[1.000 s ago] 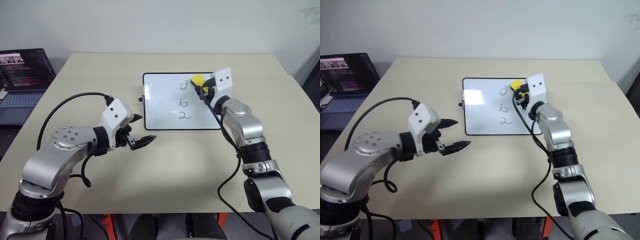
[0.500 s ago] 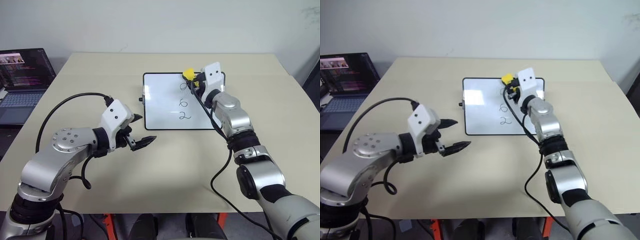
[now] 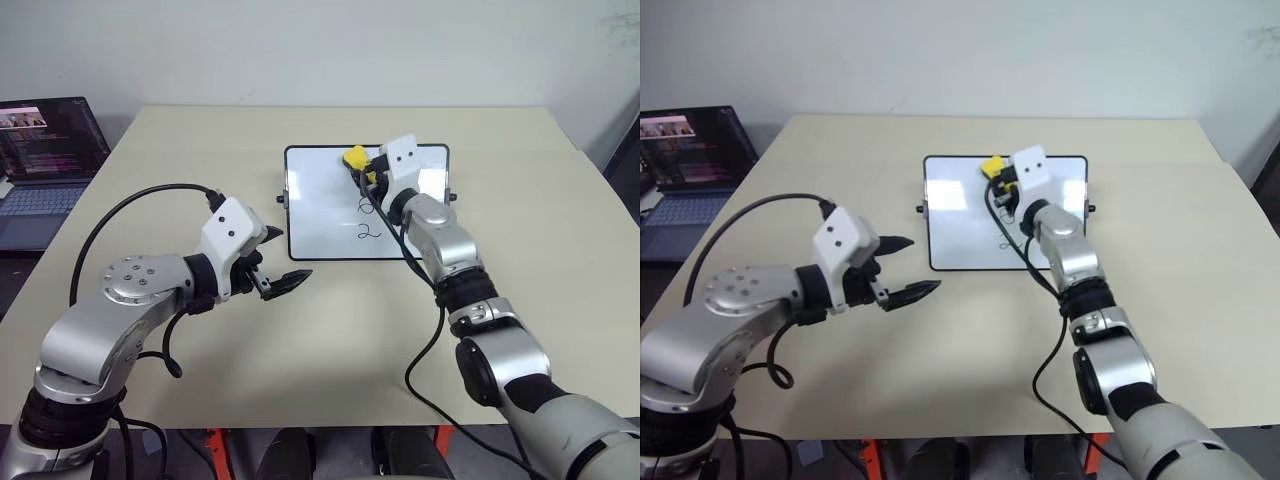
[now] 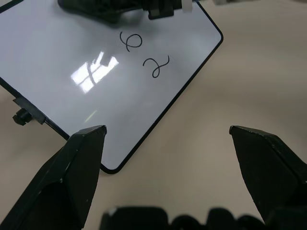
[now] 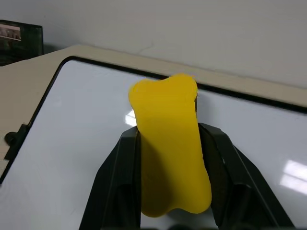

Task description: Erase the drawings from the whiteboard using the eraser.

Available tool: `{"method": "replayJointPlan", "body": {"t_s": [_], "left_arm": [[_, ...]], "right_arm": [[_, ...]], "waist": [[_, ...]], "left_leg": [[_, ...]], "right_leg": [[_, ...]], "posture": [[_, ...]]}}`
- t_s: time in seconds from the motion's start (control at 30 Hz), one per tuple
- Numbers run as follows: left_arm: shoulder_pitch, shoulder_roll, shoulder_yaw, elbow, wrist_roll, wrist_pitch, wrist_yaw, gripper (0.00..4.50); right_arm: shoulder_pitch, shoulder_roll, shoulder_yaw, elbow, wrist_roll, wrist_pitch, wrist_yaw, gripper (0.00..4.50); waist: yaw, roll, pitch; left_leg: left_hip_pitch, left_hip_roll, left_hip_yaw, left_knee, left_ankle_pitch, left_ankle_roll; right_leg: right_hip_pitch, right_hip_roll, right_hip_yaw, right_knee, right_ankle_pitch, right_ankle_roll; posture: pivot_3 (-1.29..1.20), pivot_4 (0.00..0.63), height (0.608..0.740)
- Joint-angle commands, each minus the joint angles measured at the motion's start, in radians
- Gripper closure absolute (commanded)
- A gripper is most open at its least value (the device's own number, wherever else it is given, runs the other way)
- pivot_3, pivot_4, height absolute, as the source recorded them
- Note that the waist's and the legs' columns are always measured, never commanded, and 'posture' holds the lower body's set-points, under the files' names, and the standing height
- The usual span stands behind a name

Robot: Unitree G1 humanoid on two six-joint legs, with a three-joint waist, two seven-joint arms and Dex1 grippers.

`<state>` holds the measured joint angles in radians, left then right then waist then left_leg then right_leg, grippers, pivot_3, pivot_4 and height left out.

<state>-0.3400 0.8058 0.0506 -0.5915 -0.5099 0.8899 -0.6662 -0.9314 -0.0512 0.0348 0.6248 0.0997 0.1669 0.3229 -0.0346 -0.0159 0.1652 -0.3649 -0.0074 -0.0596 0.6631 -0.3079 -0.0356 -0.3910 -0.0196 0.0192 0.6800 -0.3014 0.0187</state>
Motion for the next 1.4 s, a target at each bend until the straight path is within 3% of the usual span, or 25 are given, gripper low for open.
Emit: {"method": "replayJointPlan", "body": {"t_s": [0.03, 0.2, 0.73, 1.4], "left_arm": [[-0.005, 0.008, 0.034, -0.041, -0.012, 0.0, 0.008, 0.0], [-0.004, 0.005, 0.031, -0.041, -0.013, 0.0, 0.012, 0.0], [-0.033, -0.005, 0.009, -0.012, -0.009, -0.012, 0.002, 0.0], [-0.038, -0.006, 0.017, -0.034, -0.02, 0.015, 0.009, 0.0]], "right_arm": [[0.022, 0.023, 0.016, -0.082, -0.005, 0.022, -0.008, 3.13], [0.053, 0.034, 0.025, -0.136, -0.004, 0.055, -0.006, 3.13], [0.003, -0.074, -0.051, -0.28, 0.03, 0.148, -0.01, 3.13], [-0.033, -0.07, -0.044, 0.031, -0.02, -0.041, -0.02, 3.13]], "waist": [[0.0, 0.0, 0.0], [0.0, 0.0, 0.0], [-0.001, 0.0, 0.0], [-0.001, 0.0, 0.0]], "left_leg": [[0.0, 0.0, 0.0, 0.0, 0.0, 0.0], [0.0, 0.0, 0.0, 0.0, 0.0, 0.0], [0.0, 0.0, 0.0, 0.0, 0.0, 0.0], [0.0, 0.0, 0.001, 0.0, 0.0, 0.0]], "right_leg": [[0.0, 0.0, 0.0, 0.0, 0.0, 0.0], [0.0, 0.0, 0.0, 0.0, 0.0, 0.0], [0.0, 0.0, 0.0, 0.0, 0.0, 0.0], [0.0, 0.0, 0.0, 0.0, 0.0, 0.0]], "posture": [[0.0, 0.15, 0.74], [0.0, 0.15, 0.74], [0.0, 0.15, 0.74], [0.0, 0.15, 0.74]]}}
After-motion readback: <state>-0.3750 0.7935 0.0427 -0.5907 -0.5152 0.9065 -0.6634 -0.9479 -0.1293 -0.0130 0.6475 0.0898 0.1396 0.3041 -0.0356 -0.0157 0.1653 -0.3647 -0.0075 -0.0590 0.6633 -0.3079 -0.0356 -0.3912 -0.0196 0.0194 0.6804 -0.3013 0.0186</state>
